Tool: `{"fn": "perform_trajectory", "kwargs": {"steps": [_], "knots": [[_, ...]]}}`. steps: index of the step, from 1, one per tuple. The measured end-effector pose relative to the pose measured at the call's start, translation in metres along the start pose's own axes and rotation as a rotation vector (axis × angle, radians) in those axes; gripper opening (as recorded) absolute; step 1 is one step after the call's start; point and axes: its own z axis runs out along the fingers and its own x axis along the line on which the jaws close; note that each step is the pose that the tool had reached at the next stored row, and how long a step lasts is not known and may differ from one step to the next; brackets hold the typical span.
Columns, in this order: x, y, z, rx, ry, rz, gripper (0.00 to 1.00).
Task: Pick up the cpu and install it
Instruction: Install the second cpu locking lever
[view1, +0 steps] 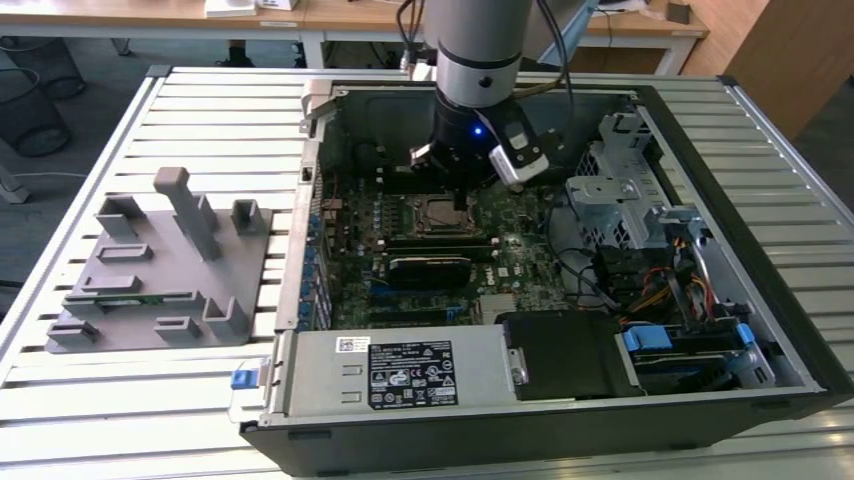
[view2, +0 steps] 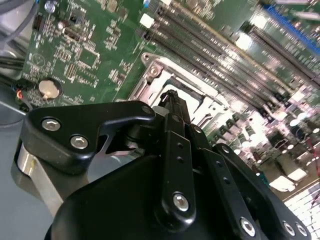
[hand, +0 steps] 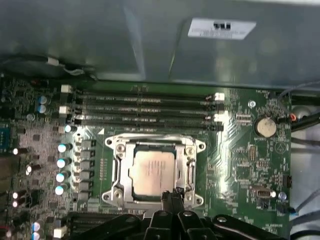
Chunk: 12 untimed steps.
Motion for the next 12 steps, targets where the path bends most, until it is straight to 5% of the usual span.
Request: {"fn": "perform_trajectory", "kwargs": {"steps": [10,12], "knots": [[0.0003,-0.0051,-0.0003,-0.0002,-0.0001,0.0,0.11],[0.0001,-0.0053,-0.0002,-0.0005,0.0076,0.0,0.11]]}}
